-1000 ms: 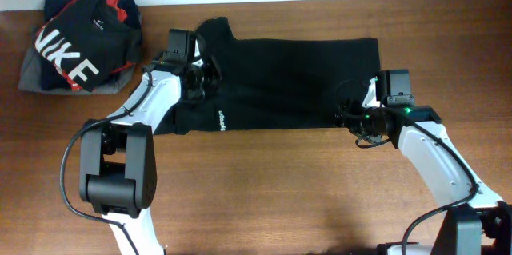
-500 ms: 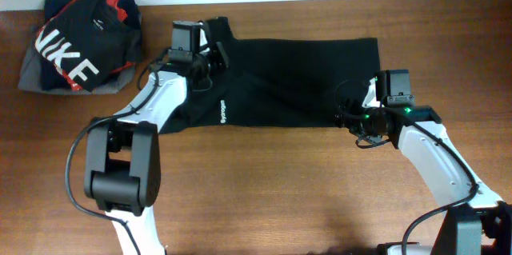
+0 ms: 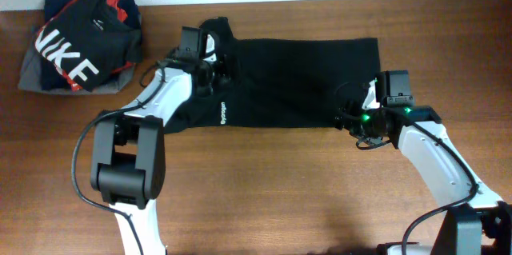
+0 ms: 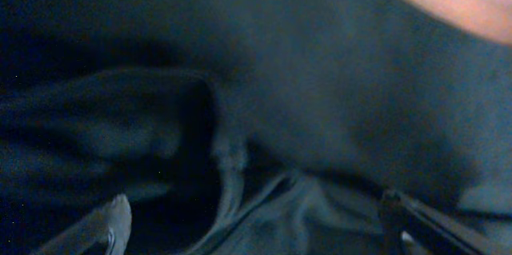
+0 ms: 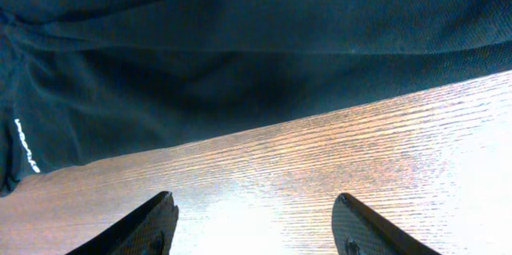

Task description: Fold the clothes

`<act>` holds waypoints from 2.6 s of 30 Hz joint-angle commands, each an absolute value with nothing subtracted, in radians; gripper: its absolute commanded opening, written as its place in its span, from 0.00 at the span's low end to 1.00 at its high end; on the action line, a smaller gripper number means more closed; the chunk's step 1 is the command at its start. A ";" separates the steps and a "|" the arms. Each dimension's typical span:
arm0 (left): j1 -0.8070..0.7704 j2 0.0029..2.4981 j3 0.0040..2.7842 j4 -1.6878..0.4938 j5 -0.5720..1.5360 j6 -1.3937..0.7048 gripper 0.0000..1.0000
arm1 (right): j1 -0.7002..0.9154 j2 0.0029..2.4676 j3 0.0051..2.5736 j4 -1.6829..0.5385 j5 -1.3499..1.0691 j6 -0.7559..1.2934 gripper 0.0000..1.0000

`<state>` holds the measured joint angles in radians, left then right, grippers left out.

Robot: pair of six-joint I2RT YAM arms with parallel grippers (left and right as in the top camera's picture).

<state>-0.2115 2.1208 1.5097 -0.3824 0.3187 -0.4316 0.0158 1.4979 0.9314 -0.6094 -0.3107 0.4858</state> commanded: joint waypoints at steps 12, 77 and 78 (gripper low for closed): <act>-0.160 2.119 2.019 -0.746 0.327 -0.111 0.98 | 0.015 1.488 0.973 -0.567 -0.294 0.419 0.73; -0.084 2.650 2.149 -0.208 0.205 0.051 0.89 | -0.158 2.365 1.950 -0.660 -0.096 0.030 0.99; -0.084 2.651 2.149 -0.208 0.205 0.051 0.89 | -0.158 2.365 1.948 -0.649 -0.098 0.030 0.99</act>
<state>-0.0856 2.6194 2.1361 -0.2146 0.2085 0.0345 -0.1547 2.3444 1.9320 -0.6682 -0.1043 0.0399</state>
